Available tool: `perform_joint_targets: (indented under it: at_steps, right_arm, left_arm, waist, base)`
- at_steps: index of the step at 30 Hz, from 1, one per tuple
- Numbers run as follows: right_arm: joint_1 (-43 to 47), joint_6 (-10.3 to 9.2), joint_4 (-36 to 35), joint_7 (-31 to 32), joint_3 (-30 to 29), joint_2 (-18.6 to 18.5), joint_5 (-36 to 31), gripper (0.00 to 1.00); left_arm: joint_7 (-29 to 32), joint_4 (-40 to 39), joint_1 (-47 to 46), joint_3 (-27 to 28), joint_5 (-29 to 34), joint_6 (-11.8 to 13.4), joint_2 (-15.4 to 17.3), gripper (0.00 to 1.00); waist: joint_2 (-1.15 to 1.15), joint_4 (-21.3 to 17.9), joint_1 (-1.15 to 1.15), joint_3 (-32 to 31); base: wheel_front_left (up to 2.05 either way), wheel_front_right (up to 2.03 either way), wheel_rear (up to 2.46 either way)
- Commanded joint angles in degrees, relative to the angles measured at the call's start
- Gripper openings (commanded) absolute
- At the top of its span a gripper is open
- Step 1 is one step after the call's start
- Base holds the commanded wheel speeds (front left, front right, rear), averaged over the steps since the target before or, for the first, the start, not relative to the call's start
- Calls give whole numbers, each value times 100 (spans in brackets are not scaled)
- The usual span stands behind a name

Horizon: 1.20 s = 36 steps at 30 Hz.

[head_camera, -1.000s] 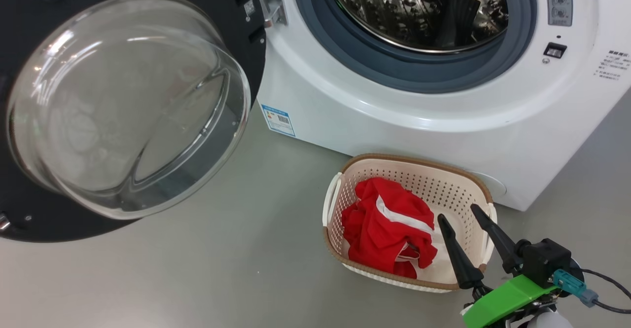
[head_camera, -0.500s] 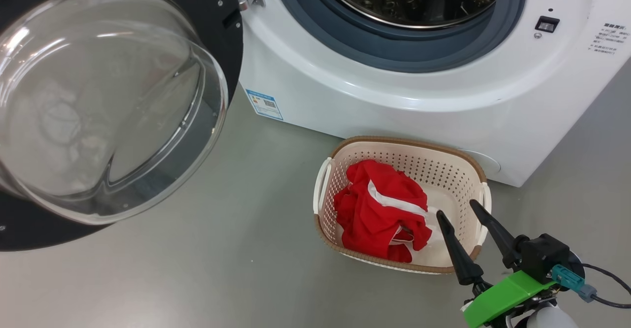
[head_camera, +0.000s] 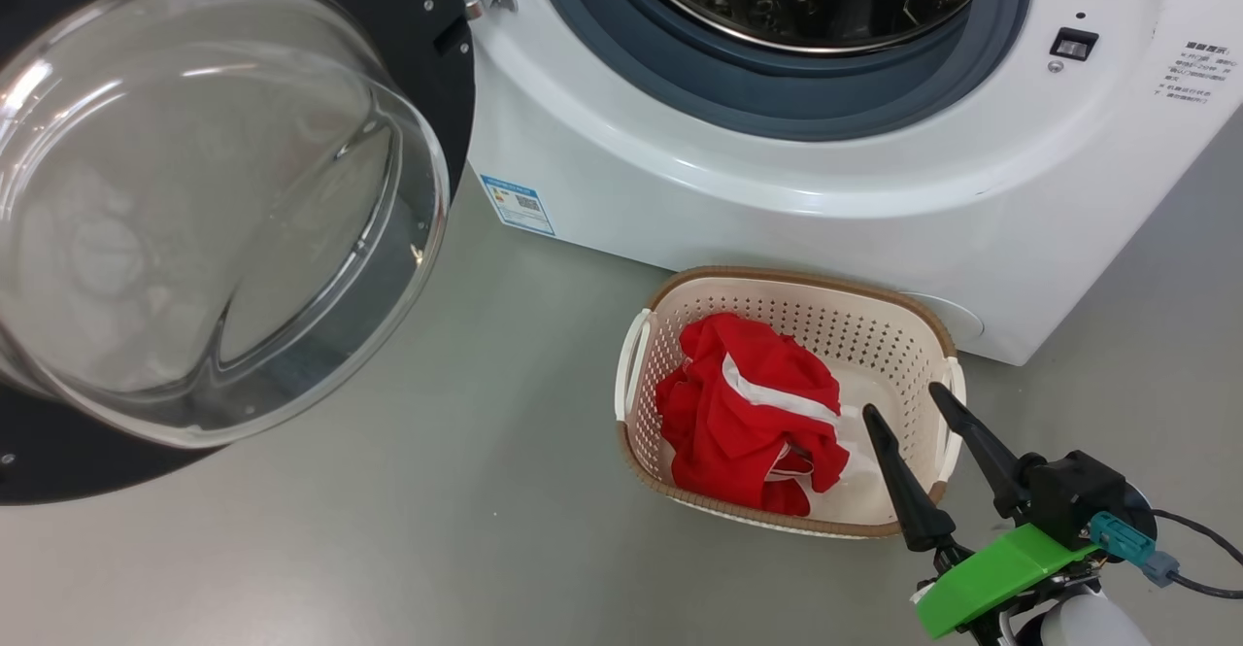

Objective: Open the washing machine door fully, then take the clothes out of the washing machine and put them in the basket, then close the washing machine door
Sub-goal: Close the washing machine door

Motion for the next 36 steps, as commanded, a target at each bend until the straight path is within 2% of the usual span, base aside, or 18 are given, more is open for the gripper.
perform_joint_targets:
  at_steps: [1,18,25,36]
  right_arm:
    - [-107,9,-132,-28,113,11,-61,100]
    - [29,9,-148,-28,51,89,-6,100]
    - [86,9,-166,-28,25,119,12,100]
    - [167,9,-190,-28,-24,181,50,100]
  left_arm:
    - [182,-184,86,91,-70,-17,384,0]
    - [1451,-1255,762,5,-312,-17,516,0]
    - [1883,-1785,1096,136,-488,-17,533,0]
    - [2663,-2718,1536,231,-666,-18,461,0]
  waist:
    - [0,3,0,-10]
    - [0,-4,0,-317]
    - [0,-25,0,-429]
    - [0,-106,0,-587]
  base:
    - [0,0,0]
    - [0,0,0]
    - [0,0,0]
    - [0,0,0]
